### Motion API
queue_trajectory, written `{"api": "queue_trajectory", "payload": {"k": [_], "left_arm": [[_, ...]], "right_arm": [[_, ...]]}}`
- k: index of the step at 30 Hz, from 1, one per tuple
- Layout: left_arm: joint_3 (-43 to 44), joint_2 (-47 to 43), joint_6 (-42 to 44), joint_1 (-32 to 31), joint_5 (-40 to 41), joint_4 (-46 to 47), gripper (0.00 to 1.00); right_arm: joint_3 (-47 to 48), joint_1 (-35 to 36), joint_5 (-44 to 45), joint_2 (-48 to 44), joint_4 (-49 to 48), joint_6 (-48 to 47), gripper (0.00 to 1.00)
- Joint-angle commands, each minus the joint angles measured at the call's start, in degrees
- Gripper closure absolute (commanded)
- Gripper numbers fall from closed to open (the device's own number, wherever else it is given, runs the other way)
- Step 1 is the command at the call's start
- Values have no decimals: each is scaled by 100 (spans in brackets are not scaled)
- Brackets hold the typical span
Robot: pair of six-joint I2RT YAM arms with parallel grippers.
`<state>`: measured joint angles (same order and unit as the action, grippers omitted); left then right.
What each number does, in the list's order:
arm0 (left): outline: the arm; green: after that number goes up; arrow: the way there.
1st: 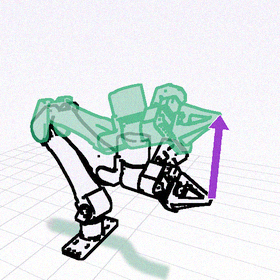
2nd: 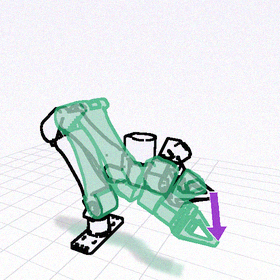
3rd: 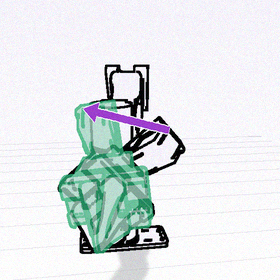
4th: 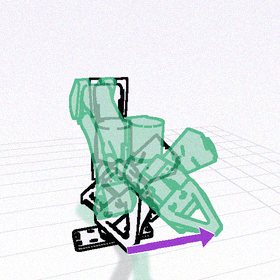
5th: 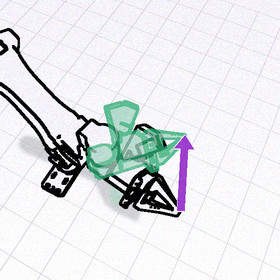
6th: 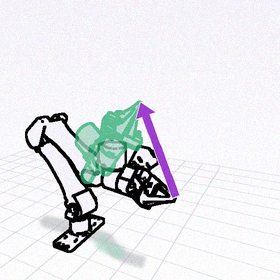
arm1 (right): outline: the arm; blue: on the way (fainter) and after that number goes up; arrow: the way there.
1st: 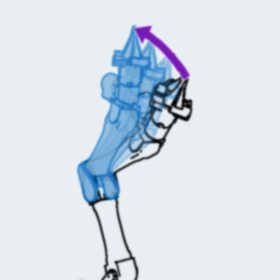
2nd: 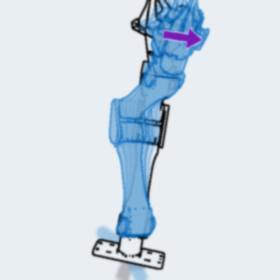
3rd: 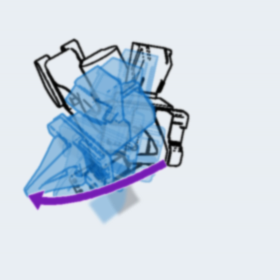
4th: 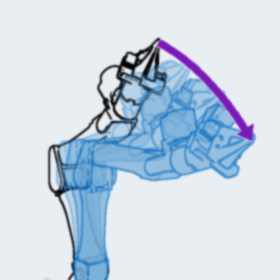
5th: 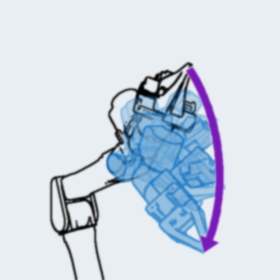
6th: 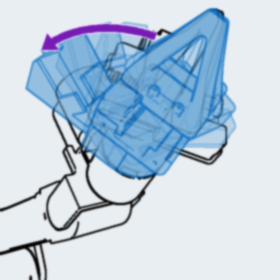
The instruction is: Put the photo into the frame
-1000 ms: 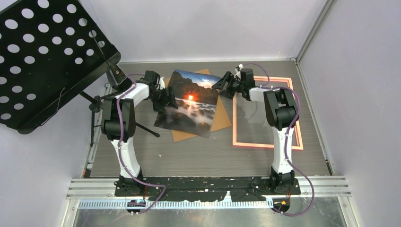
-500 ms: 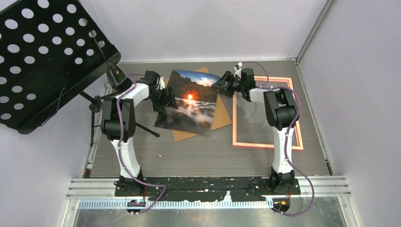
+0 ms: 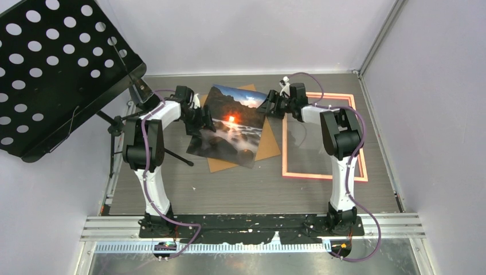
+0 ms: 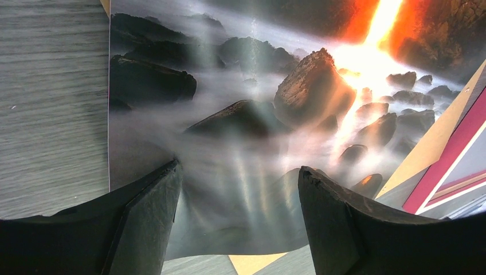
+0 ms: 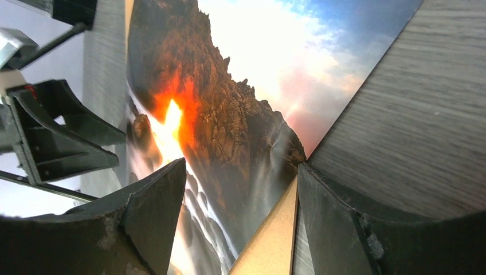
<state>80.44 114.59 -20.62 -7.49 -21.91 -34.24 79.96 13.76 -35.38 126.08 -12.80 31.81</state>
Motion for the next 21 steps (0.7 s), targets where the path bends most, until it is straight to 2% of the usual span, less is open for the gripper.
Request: {"api": "queue_trajectory", "payload": {"k": [1, 10, 21], "left_arm": [[-176, 134, -32, -108, -280, -38, 23], [-244, 91, -87, -104, -265, 23, 23], [-275, 29, -126, -104, -285, 58, 24]], "right_arm": [[61, 192, 125, -608, 692, -670, 23], [-178, 225, 498, -1066, 1220, -1085, 20], [-852, 325, 527, -1330, 1485, -1062, 21]]}}
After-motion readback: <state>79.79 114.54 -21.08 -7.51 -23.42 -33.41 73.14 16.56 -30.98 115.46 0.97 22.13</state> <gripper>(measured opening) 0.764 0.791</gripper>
